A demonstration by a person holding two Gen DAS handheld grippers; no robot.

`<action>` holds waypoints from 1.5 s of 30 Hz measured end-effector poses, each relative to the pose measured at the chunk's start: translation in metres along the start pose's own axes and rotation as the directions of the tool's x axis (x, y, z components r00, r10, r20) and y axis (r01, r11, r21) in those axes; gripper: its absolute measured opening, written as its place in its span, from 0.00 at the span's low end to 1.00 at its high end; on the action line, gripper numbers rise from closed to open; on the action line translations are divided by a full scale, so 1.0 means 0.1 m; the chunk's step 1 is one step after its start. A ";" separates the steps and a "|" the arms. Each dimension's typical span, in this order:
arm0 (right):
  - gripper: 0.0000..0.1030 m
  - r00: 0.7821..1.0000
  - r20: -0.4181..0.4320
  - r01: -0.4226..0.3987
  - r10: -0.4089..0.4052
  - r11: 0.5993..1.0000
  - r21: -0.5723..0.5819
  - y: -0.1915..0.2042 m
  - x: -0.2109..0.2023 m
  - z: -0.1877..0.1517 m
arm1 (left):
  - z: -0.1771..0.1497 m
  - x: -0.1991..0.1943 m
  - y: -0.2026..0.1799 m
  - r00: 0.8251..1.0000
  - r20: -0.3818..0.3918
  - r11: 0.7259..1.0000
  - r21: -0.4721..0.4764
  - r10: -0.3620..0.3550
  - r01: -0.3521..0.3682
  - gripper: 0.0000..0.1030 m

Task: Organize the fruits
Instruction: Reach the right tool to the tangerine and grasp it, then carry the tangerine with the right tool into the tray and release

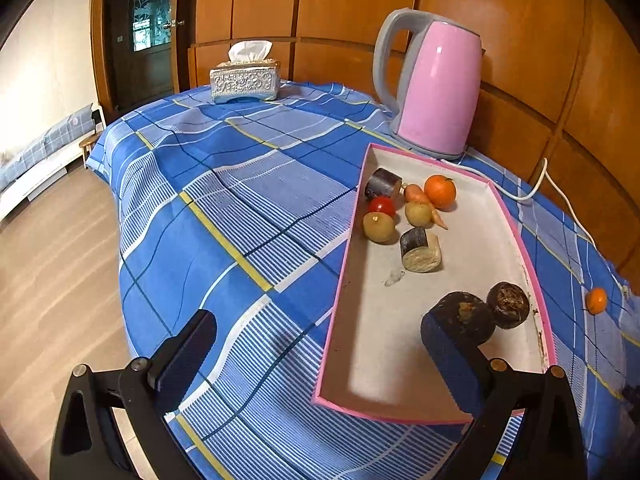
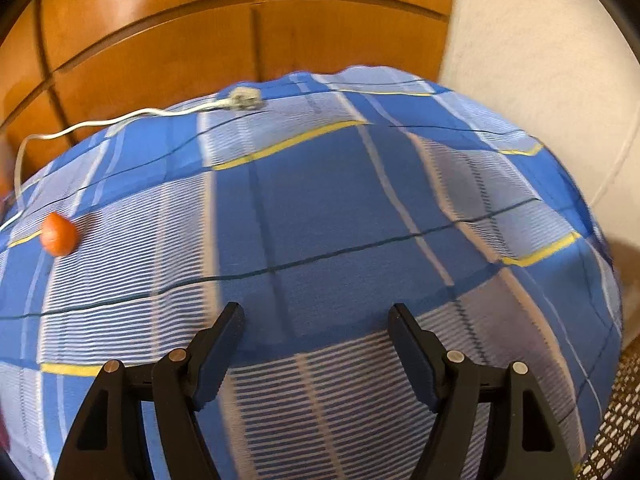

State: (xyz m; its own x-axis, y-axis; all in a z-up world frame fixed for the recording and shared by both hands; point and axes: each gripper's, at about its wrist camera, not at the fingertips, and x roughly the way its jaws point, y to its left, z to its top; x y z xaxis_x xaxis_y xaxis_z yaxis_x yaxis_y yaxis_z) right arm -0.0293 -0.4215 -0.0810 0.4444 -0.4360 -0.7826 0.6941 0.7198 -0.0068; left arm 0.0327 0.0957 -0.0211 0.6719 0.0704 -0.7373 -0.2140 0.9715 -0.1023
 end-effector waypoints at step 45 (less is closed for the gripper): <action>0.38 0.896 -0.203 -0.437 0.395 0.864 -0.250 1.74 0.19 0.46 | -0.13 0.08 -0.04 0.998 -0.053 0.999 0.040 -0.018 0.020 1.00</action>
State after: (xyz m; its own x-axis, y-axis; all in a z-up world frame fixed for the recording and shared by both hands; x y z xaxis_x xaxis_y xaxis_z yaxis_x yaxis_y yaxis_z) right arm 0.1264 -0.3295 -0.0682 0.5578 0.0032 -0.8300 0.2638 0.9474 0.1810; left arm 0.0296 0.0890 -0.0348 0.6369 0.0412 -0.7698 -0.1720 0.9810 -0.0898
